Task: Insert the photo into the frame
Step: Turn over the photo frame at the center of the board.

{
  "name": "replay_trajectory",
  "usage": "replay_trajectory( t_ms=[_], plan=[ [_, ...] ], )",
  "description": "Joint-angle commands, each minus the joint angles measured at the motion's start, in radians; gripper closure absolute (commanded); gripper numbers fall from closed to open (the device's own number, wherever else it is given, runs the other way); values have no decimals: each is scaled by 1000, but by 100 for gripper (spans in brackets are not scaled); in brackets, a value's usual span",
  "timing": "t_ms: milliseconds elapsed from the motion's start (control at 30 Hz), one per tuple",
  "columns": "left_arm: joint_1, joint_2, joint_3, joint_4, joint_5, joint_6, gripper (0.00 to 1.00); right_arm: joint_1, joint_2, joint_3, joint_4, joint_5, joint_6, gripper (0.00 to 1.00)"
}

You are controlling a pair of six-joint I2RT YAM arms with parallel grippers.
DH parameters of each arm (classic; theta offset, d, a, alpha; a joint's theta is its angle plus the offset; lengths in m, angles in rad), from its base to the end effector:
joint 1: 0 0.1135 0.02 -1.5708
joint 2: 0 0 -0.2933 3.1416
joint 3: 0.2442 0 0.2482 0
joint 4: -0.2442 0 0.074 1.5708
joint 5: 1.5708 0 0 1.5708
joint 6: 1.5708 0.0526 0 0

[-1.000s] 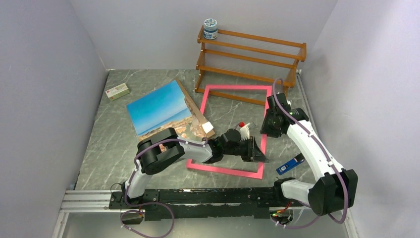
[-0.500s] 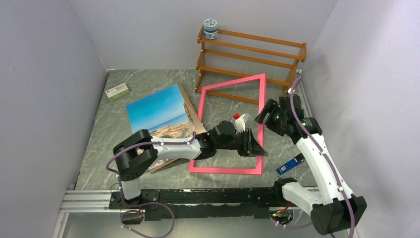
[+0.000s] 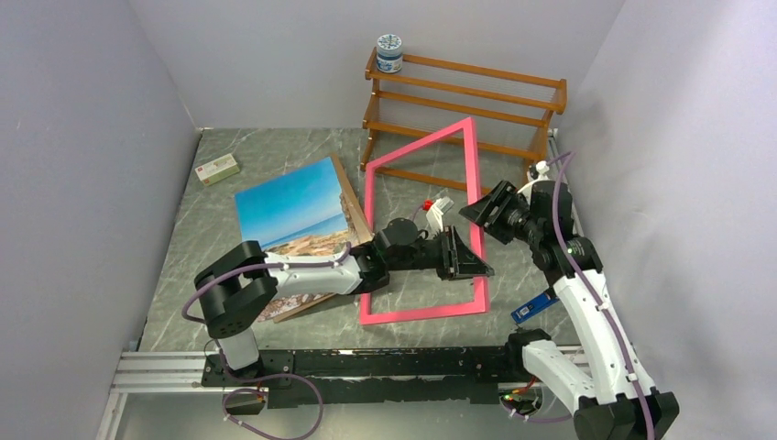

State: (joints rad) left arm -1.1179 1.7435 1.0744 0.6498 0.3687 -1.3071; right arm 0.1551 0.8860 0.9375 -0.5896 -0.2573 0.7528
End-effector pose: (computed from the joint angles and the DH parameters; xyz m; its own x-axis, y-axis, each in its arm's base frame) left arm 0.1665 -0.3856 0.2977 -0.9642 -0.0767 -0.2539 0.2516 0.0387 -0.9671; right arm 0.1749 0.0409 0.3490 -0.6193 0.5724 -0.5375 0.0796 0.7268 0.6822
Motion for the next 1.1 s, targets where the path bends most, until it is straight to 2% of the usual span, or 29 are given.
replay_trajectory(
  t_ms=[0, 167, 267, 433, 500, 600, 633, 733, 833, 1000, 1067],
  plan=[
    [0, -100, -12, 202, -11, 14, 97, -8, -60, -63, 195, -191, 86, 42],
    [2, -112, -49, 300, -17, -45, 98, -8, -74, -113, 369, -316, 199, 44],
    [6, -117, -67, 341, -25, -73, 97, -8, -73, -132, 455, -355, 266, 50],
    [8, -123, -89, 377, -28, -85, 97, -9, -55, -134, 542, -396, 331, 69],
    [10, -130, -87, 367, -23, -68, 96, -8, -44, -127, 559, -399, 338, 82],
    [9, -148, -75, 292, -15, -17, 85, -8, -30, -106, 562, -385, 334, 96],
    [9, -158, -74, 260, -17, 2, 79, -9, -24, -96, 560, -383, 331, 99],
    [9, -185, -88, 180, -44, 50, 66, -8, -9, -61, 539, -384, 315, 100],
    [10, -219, -103, 92, -71, 96, 48, -8, -4, -23, 496, -382, 295, 100],
    [9, -275, -96, -59, -98, 197, 24, -9, 10, 77, 320, -341, 217, 100],
    [9, -299, -94, -127, -112, 234, 17, -8, 20, 127, 223, -309, 174, 100]
  ],
)
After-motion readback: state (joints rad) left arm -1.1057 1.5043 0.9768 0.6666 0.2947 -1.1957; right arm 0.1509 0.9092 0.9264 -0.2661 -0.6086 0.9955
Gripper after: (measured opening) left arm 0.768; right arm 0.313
